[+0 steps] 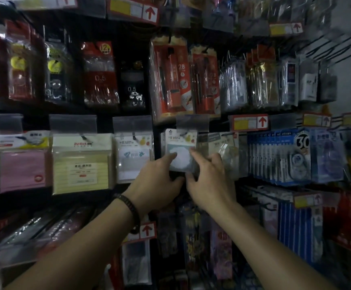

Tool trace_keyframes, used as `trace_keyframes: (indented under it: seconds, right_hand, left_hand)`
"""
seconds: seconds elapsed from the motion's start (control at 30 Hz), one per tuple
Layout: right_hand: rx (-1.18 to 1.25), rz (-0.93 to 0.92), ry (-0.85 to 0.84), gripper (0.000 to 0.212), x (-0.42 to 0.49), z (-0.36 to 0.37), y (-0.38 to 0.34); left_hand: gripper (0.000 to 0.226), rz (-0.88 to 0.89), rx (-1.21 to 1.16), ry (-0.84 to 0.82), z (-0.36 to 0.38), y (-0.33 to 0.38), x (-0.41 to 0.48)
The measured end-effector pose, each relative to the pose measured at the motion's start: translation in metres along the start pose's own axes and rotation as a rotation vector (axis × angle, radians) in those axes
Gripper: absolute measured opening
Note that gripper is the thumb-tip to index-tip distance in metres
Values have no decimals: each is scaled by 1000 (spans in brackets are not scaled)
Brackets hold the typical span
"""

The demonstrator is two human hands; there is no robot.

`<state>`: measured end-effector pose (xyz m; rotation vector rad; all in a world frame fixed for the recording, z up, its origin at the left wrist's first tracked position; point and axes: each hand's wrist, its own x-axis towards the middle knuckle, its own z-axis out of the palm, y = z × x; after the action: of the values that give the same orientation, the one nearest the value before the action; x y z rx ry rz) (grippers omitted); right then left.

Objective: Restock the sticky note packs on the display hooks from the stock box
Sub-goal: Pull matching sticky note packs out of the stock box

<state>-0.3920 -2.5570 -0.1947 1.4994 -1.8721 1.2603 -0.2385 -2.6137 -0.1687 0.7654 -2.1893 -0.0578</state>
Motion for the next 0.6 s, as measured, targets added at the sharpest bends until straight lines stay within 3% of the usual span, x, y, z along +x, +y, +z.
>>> trace_keyframes:
  seconds: [0.23, 0.37, 0.5, 0.6]
  right_hand:
    - [338, -185, 290, 12, -114, 10, 24]
    - [491, -101, 218, 9, -217, 37, 42]
    - [560, 123, 3, 12, -326, 94, 74]
    - [468, 455, -284, 21, -412, 149, 109]
  left_hand:
    - [14, 73, -211, 160, -7, -6, -136]
    - [10, 56, -355, 141, 33, -33, -244]
    - [14, -184, -386, -204, 97, -80, -347]
    - [15, -354, -307, -531, 150, -126, -419]
